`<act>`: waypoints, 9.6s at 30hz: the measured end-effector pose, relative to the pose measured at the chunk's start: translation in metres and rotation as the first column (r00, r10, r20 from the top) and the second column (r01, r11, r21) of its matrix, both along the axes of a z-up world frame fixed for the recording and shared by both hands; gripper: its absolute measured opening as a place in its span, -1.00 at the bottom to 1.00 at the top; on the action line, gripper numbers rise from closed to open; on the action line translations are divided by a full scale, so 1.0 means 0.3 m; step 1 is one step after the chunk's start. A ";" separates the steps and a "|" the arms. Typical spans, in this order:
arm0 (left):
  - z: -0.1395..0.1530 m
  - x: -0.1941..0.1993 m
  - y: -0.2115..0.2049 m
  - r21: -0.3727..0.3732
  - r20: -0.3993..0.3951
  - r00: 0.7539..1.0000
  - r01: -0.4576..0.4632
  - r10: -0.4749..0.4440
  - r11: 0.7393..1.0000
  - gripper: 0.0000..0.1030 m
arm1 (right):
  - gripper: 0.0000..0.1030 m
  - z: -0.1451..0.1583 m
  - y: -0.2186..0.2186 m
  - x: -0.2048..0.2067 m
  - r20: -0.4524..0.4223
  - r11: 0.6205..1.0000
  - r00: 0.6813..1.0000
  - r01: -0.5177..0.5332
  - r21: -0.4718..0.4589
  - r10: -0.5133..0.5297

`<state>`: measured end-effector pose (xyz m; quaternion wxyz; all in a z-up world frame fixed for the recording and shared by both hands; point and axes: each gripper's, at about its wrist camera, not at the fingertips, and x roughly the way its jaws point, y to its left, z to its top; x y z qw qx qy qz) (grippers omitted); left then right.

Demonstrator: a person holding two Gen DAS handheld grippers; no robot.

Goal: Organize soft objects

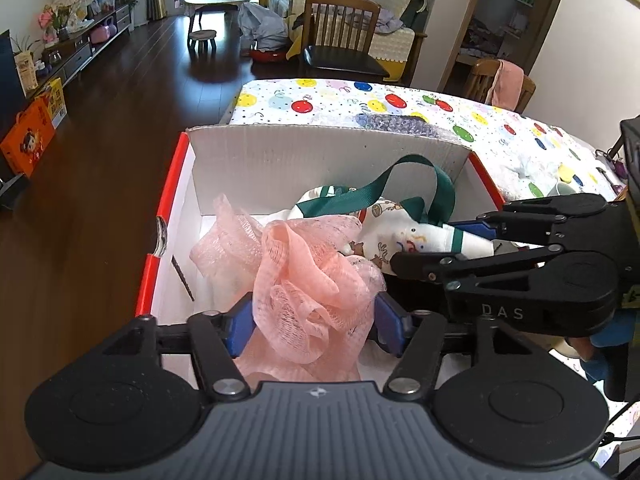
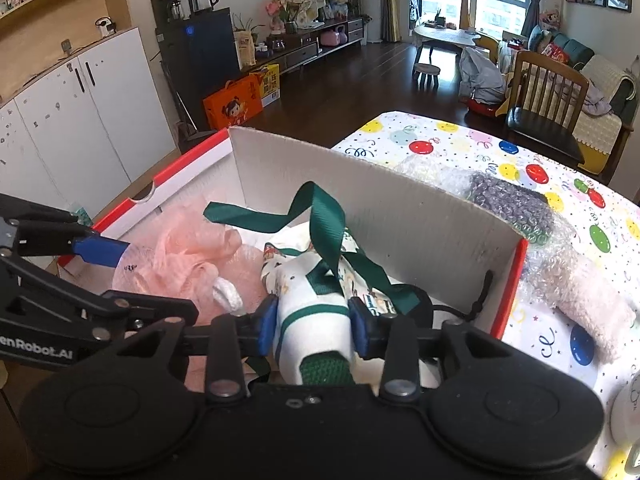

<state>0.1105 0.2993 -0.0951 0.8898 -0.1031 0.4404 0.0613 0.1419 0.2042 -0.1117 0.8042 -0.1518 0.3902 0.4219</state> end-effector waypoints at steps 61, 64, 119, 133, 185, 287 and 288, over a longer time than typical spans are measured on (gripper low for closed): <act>0.245 0.238 -0.791 -0.076 0.221 0.963 0.174 -0.153 0.982 0.66 | 0.99 0.318 -1.089 0.074 0.027 0.894 0.952 0.276 0.352 -0.304; 0.233 0.290 -0.823 -0.092 0.222 0.965 0.166 -0.142 0.982 0.66 | 0.99 0.299 -1.163 0.115 0.030 0.888 0.941 0.307 0.342 -0.337; -0.290 1.057 -0.757 -0.339 -0.255 0.893 -0.441 0.370 0.831 0.78 | 0.76 -0.284 -1.302 0.753 -0.058 0.889 0.887 0.458 0.002 -0.457; -0.296 1.046 -0.769 -0.276 -0.249 0.889 -0.445 0.383 0.852 0.14 | 0.29 -0.287 -1.294 0.742 -0.018 0.874 0.874 0.486 -0.010 -0.486; -0.149 0.843 -0.753 -0.294 -0.205 0.918 -0.387 0.338 0.874 0.21 | -0.15 -0.065 -1.445 0.416 -0.138 0.873 0.888 0.457 0.168 -0.439; 0.280 0.018 -0.026 -0.135 -0.029 0.988 -0.157 0.154 0.978 -0.74 | -0.16 0.300 -0.426 0.009 0.028 0.967 0.998 0.051 0.249 -0.060; 0.274 0.016 -0.004 -0.133 -0.036 0.987 -0.157 0.154 0.979 -0.74 | -0.15 0.293 -0.400 0.006 0.033 0.970 0.998 0.038 0.240 -0.047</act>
